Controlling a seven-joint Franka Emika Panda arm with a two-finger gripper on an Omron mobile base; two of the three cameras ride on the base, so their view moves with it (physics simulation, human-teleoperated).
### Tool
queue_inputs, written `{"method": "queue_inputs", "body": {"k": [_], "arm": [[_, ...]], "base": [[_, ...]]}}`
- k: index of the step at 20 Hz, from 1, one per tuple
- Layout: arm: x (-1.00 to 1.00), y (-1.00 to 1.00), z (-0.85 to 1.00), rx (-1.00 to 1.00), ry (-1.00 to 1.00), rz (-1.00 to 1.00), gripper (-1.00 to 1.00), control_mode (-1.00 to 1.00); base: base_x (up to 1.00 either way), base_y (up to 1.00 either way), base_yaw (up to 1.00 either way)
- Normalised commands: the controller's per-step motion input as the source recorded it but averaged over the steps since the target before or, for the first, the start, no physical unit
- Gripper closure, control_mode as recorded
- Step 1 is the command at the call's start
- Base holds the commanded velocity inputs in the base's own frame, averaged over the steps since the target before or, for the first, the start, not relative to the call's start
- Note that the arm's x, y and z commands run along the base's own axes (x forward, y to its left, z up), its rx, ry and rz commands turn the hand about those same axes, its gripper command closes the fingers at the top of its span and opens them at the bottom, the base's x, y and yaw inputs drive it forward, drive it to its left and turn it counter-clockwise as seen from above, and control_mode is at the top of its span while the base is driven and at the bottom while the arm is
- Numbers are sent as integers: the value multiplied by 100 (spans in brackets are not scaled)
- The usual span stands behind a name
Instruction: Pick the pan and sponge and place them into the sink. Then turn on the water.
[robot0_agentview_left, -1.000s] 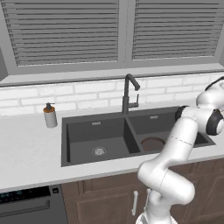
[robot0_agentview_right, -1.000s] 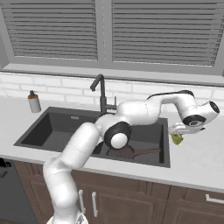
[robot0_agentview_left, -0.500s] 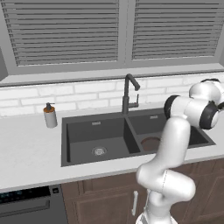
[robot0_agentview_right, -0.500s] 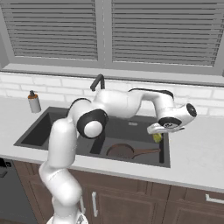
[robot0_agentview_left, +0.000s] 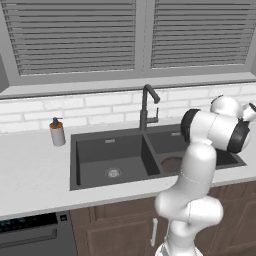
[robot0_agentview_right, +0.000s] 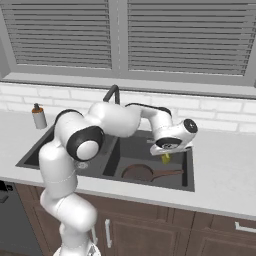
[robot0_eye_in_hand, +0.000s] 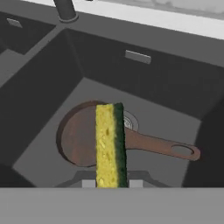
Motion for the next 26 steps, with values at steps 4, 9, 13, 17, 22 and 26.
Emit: {"method": "queue_inputs", "body": {"k": [4, 9, 13, 17, 22, 26], "arm": [[4, 30, -32, -6, 6, 0, 100, -100], [17, 21, -42, 0, 2, 0, 100, -100], [24, 19, -44, 0, 3, 0, 100, -100], [20, 7, -41, 0, 3, 0, 100, -100], [26, 0, -48, 0, 3, 0, 100, -100], [24, 0, -50, 0, 0, 0, 100, -100]], "base": [[0, 0, 0], [0, 0, 0], [0, 0, 0], [0, 0, 0], [0, 0, 0], [0, 0, 0]]}}
